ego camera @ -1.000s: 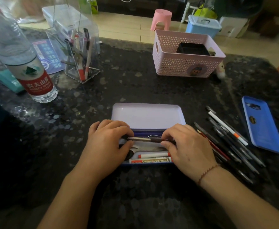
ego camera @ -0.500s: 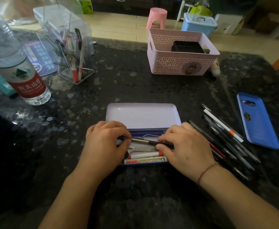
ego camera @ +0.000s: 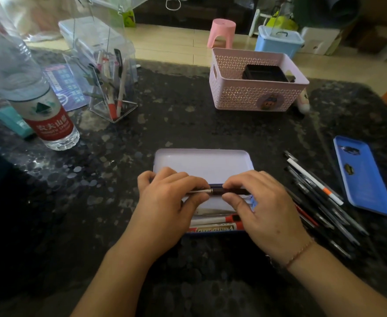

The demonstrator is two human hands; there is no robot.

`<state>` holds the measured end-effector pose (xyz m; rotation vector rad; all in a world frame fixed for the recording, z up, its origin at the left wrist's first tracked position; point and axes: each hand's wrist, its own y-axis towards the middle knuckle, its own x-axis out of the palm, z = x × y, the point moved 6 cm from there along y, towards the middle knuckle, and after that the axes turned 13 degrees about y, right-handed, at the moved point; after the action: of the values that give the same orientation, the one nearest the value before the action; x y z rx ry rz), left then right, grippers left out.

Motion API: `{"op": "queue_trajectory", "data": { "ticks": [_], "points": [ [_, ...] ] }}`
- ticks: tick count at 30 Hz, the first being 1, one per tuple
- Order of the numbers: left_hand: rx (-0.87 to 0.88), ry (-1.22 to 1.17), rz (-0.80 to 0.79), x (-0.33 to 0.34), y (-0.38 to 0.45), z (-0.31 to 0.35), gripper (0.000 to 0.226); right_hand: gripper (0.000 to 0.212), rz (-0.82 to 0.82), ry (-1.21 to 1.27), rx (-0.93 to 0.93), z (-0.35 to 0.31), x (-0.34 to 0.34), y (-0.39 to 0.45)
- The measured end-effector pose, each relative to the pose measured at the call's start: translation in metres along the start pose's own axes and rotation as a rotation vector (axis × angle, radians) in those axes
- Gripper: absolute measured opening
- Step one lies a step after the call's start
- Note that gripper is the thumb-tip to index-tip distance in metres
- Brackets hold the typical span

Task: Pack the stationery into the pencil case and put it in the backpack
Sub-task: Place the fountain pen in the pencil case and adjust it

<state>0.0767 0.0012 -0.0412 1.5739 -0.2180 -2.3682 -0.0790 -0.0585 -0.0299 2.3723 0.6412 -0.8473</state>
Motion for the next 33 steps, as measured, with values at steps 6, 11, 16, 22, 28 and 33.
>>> {"op": "queue_trajectory", "data": {
  "ticks": [6,11,16,22,28,33],
  "points": [
    [-0.046,-0.135,-0.017,0.000,0.003,-0.007,0.011,0.011,0.076,0.328,0.121,0.015,-0.011,-0.002],
    [-0.047,-0.158,0.003,-0.002,0.002,-0.008,0.013,0.021,0.074,0.387,0.148,0.019,-0.009,-0.003],
    [-0.032,-0.172,0.015,-0.001,0.002,-0.008,0.012,0.025,0.042,0.286,0.109,0.018,-0.008,-0.003],
    [-0.009,-0.247,-0.007,0.001,0.004,-0.006,0.014,0.026,-0.003,0.231,0.040,0.016,-0.008,-0.003],
    [0.019,-0.214,0.085,-0.006,0.003,0.000,0.013,0.030,-0.025,0.204,0.068,0.016,-0.005,-0.004],
    [0.020,-0.185,0.072,-0.007,0.001,-0.001,0.013,0.023,-0.142,0.072,0.086,0.019,-0.001,-0.001]
  ]
}}
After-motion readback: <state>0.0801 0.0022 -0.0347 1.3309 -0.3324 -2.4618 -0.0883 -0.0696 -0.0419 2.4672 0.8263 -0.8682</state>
